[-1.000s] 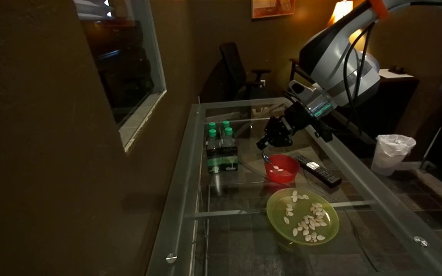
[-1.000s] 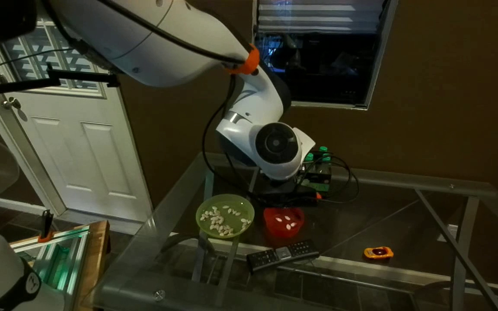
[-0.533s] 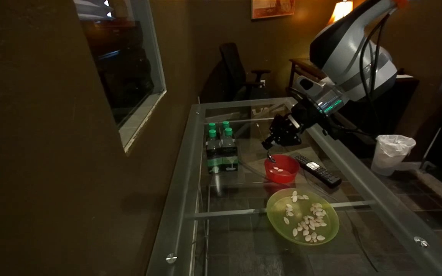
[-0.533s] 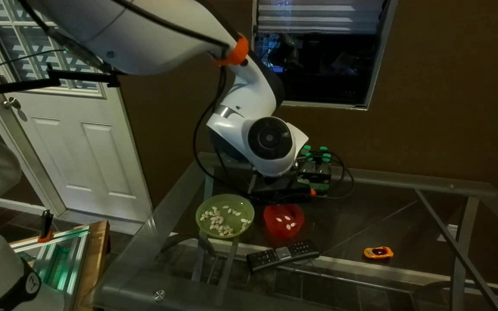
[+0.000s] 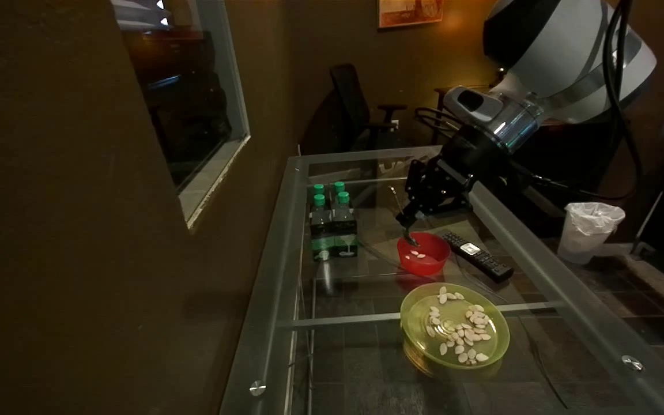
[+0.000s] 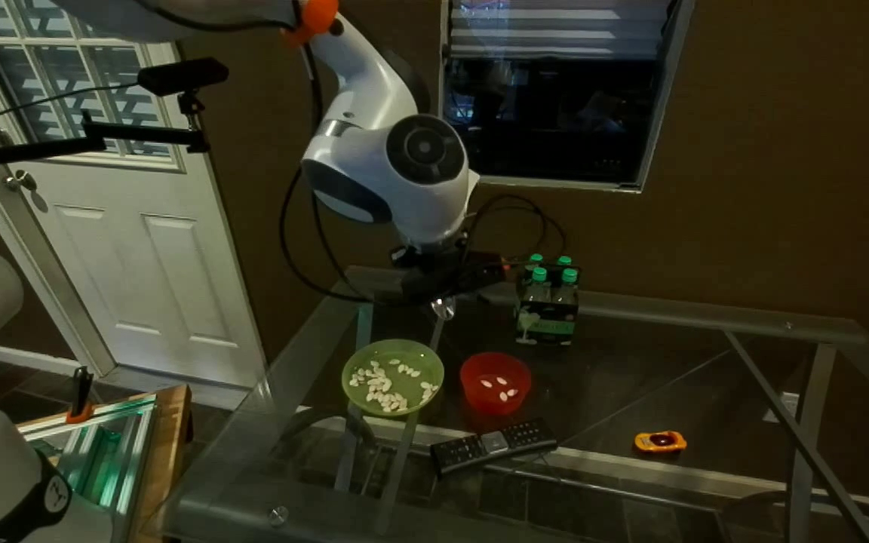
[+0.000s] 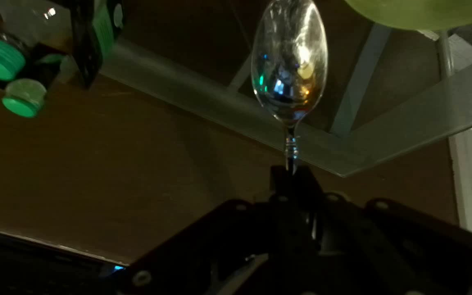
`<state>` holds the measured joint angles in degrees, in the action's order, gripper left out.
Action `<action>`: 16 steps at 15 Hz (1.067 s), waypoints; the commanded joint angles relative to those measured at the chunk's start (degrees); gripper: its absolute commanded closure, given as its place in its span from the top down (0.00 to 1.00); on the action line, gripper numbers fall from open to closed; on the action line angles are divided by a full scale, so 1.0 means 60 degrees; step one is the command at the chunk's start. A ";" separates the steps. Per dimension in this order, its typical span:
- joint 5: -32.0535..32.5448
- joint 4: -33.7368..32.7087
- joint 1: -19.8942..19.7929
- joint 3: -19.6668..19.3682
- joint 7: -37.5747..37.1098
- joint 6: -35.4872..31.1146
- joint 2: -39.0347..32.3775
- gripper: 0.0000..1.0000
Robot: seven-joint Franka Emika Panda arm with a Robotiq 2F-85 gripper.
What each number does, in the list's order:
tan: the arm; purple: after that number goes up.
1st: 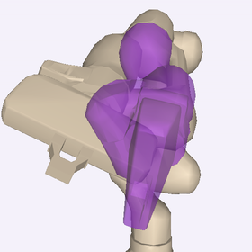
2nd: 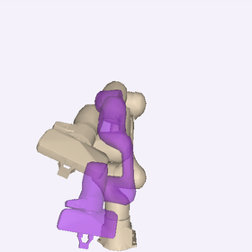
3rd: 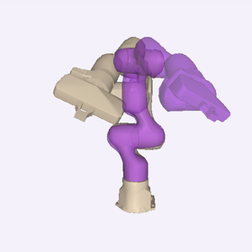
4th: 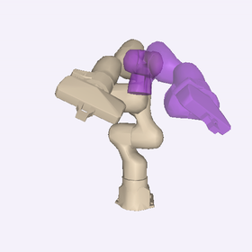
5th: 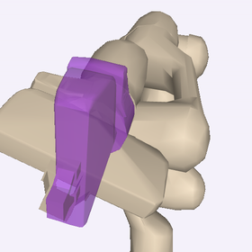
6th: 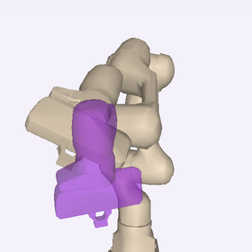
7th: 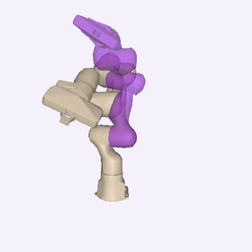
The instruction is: Pick up the spoon and scoop some of the contents from the green plate and pour them in the red bowl
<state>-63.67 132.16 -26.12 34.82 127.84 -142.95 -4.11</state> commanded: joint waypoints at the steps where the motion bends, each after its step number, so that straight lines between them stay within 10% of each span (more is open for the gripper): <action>1: 0.1175 0.0434 0.2589 -0.1974 -0.1083 0.0308 0.0828 0.02; 8: 0.5596 0.0598 0.5241 -0.3138 -0.5668 -0.1172 -0.0175 0.02; 16: 0.9196 -0.0006 0.5658 -0.3716 -0.9103 -0.1601 -0.2016 0.02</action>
<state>-14.35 134.85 6.84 13.89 79.10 -151.70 -12.27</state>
